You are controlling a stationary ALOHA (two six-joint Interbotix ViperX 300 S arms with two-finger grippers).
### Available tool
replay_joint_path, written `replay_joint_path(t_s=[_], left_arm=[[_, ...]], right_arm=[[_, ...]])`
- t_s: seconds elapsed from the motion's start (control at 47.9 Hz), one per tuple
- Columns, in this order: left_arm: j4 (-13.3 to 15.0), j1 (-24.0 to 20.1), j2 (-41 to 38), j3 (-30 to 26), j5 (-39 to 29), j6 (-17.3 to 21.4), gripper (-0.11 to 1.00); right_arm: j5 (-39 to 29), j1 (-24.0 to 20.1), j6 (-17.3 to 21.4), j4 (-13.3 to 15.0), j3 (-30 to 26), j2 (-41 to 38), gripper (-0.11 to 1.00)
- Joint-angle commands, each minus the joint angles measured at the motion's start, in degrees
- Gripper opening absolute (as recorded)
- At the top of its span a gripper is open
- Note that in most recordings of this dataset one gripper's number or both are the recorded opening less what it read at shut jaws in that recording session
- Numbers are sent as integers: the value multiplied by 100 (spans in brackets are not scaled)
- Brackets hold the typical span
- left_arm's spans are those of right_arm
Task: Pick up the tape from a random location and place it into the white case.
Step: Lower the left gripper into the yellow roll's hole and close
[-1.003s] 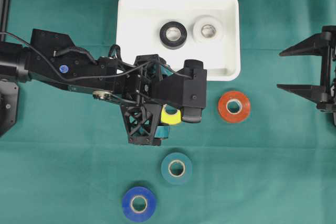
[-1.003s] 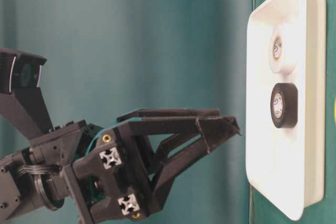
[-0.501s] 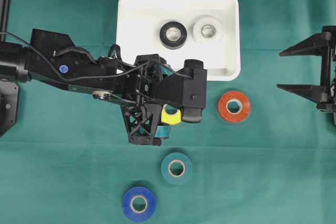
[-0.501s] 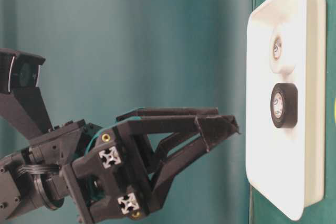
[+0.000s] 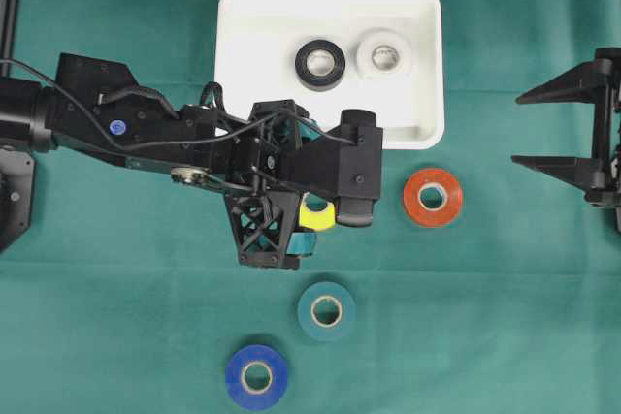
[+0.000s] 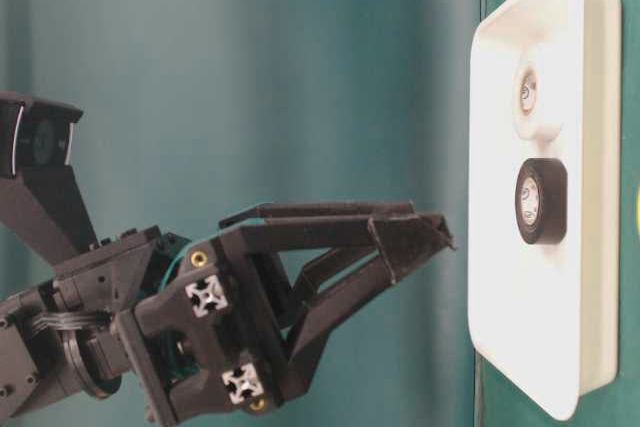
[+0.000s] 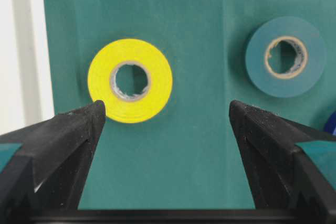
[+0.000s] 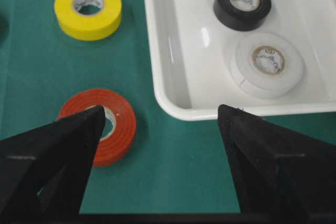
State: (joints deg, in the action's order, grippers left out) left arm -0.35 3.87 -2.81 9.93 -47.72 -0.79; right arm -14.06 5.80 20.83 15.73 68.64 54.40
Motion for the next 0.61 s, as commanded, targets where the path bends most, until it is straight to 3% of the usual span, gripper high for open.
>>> replay_joint_path(t_s=[0.0, 0.585], left_arm=[[-18, -9, 70, -105, 62, 9, 95], [-18, -18, -439, 387, 1072, 9, 95]], right_arm=[[26, 9, 9, 9, -158, -35, 82], [26, 9, 9, 18, -158, -44, 82]])
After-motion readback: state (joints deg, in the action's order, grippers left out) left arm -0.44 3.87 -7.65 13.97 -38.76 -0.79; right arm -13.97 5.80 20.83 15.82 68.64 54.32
